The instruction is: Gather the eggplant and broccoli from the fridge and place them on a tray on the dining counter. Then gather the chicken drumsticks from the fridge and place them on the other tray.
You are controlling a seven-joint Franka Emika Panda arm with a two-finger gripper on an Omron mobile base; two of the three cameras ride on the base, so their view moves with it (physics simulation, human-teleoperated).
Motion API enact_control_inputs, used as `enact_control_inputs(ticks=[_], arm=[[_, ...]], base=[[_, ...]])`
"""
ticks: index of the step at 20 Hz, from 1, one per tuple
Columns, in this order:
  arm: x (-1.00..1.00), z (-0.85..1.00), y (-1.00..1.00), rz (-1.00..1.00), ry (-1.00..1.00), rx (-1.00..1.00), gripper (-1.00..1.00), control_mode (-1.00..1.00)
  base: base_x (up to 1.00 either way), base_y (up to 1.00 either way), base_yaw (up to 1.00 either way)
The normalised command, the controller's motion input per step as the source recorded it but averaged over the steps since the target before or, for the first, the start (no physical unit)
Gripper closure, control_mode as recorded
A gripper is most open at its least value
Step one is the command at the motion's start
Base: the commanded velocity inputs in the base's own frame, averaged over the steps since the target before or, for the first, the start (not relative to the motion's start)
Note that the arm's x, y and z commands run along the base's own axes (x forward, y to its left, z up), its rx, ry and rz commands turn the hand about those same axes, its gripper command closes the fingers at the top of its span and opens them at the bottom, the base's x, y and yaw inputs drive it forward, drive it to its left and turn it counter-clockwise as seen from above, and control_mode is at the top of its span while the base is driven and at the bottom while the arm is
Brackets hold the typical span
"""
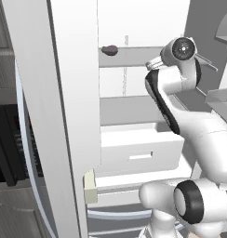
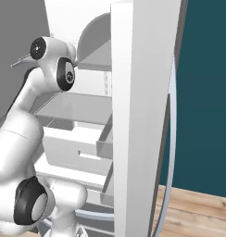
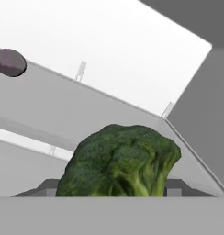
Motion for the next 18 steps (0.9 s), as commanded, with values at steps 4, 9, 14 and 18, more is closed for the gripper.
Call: enact_control_inputs(ticks=[4,9,14,18], arm=[[-0.93,0.38,0.24,0.00,0.00,0.06,1.00,-1.00],[-0.98,0.15,0.21,0.00,0.00,0.07,1.00,-1.00],[-1.00,0.00,0.22,0.01,0.00,0.04,1.00,-1.00],[-1.00,0.00,0.21,0.02,0.00,0.05,1.00,-1.00]], base=[[0.00,0.00,0.00],[0.00,0.00,0.00],[0.00,0.00,0.00],[0.00,0.00,0.00]])
